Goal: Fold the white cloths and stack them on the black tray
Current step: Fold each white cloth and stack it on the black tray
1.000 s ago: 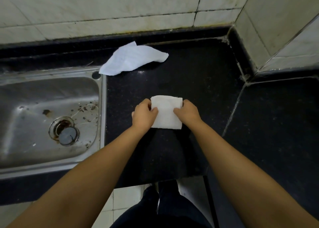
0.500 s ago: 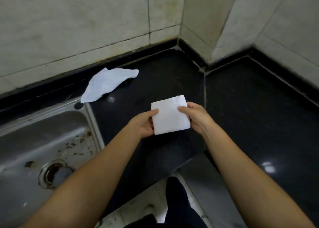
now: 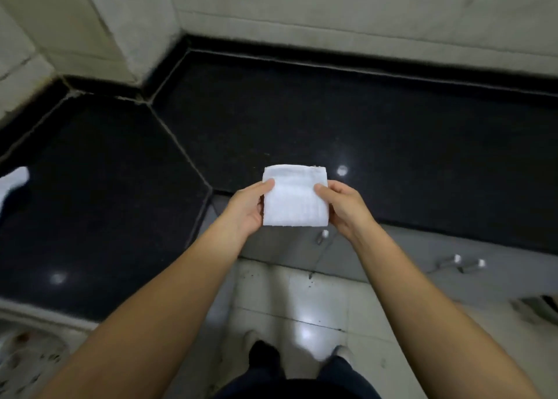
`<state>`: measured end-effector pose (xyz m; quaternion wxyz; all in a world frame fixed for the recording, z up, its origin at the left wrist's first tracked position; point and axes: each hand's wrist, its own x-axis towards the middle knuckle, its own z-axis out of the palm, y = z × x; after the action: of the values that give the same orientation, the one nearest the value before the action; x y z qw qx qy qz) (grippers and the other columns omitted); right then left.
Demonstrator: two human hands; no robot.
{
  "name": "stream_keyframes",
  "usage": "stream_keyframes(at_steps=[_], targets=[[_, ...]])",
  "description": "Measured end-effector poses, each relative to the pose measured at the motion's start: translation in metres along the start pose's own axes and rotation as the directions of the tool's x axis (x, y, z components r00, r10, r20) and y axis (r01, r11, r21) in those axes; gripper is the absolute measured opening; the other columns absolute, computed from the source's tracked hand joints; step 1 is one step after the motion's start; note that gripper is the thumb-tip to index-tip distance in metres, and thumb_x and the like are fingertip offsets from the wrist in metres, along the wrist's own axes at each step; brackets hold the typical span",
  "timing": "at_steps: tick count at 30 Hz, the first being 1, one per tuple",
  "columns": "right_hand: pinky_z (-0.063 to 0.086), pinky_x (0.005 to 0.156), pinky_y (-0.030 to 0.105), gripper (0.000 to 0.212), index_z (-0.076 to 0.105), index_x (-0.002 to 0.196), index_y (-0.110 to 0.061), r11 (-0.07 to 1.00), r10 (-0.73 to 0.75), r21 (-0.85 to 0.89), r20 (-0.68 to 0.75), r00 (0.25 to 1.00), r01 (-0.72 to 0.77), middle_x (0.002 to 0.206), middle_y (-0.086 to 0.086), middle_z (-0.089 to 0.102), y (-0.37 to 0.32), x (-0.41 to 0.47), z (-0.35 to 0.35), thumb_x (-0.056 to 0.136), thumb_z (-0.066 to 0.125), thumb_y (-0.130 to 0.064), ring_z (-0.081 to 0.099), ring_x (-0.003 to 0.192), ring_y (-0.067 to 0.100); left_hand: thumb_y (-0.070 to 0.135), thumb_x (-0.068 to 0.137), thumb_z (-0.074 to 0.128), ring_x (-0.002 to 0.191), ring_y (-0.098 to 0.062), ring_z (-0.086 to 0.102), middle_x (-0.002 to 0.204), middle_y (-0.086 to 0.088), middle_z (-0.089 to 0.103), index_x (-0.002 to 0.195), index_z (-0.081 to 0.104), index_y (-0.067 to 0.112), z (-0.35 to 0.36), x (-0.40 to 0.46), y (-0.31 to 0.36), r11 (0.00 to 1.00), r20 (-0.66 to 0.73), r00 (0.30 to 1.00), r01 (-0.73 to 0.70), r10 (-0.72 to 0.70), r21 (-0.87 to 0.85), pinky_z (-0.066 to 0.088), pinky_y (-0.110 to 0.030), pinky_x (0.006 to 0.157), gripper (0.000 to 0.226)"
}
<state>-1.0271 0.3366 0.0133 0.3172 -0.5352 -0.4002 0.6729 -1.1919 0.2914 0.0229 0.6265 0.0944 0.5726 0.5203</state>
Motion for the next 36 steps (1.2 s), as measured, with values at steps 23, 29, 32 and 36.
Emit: stream_keyframes(at_steps=[23, 29, 32, 36], targets=[[0.050, 0.064, 0.029, 0.009, 0.063, 0.085, -0.015, 0.906, 0.134, 0.334, -0.808, 0.573, 0.259, 0.085, 0.004, 0.066, 0.085, -0.292, -0.615, 0.092, 0.058, -0.013, 0.062, 0.075, 0.017, 0.013, 0.094, 0.053, 0.080, -0.020, 0.063, 0.093, -0.008, 0.066, 0.118, 0.057, 0.002, 0.566, -0.140, -0.395, 0.794, 0.551, 0.660, 0.118, -0.511, 0.596, 0.052, -0.035, 0.078, 0.026], [0.048, 0.066, 0.031, 0.011, 0.063, 0.081, -0.014, 0.932, 0.043, 0.227, -0.844, 0.535, 0.283, 0.084, 0.006, 0.065, 0.035, -0.246, -0.712, 0.091, 0.059, -0.011, 0.061, 0.074, 0.020, 0.013, 0.094, 0.051, 0.073, -0.017, 0.068, 0.099, -0.010, 0.068, 0.117, 0.059, 0.002, 0.674, -0.098, -0.402, 0.835, 0.621, 0.651, 0.035, -0.436, 0.550, 0.058, -0.027, 0.060, 0.026], [0.048, 0.071, 0.034, 0.012, 0.064, 0.080, -0.014, 0.938, -0.019, 0.164, -0.855, 0.518, 0.305, 0.085, 0.008, 0.066, -0.011, -0.220, -0.765, 0.090, 0.060, -0.012, 0.061, 0.078, 0.024, 0.014, 0.093, 0.054, 0.086, -0.024, 0.066, 0.101, -0.011, 0.068, 0.118, 0.060, 0.003, 0.745, -0.080, -0.381, 0.840, 0.646, 0.671, -0.063, -0.364, 0.538, 0.054, -0.036, 0.077, 0.028], [0.051, 0.077, 0.040, 0.010, 0.066, 0.083, -0.018, 0.931, -0.154, 0.033, -0.869, 0.471, 0.364, 0.090, 0.007, 0.069, -0.090, -0.189, -0.832, 0.091, 0.061, -0.015, 0.065, 0.085, 0.025, 0.016, 0.093, 0.055, 0.085, -0.024, 0.065, 0.099, -0.011, 0.069, 0.106, 0.066, 0.005, 0.840, -0.072, -0.339, 0.836, 0.764, 0.617, -0.306, -0.191, 0.456, 0.052, -0.036, 0.076, 0.020]])
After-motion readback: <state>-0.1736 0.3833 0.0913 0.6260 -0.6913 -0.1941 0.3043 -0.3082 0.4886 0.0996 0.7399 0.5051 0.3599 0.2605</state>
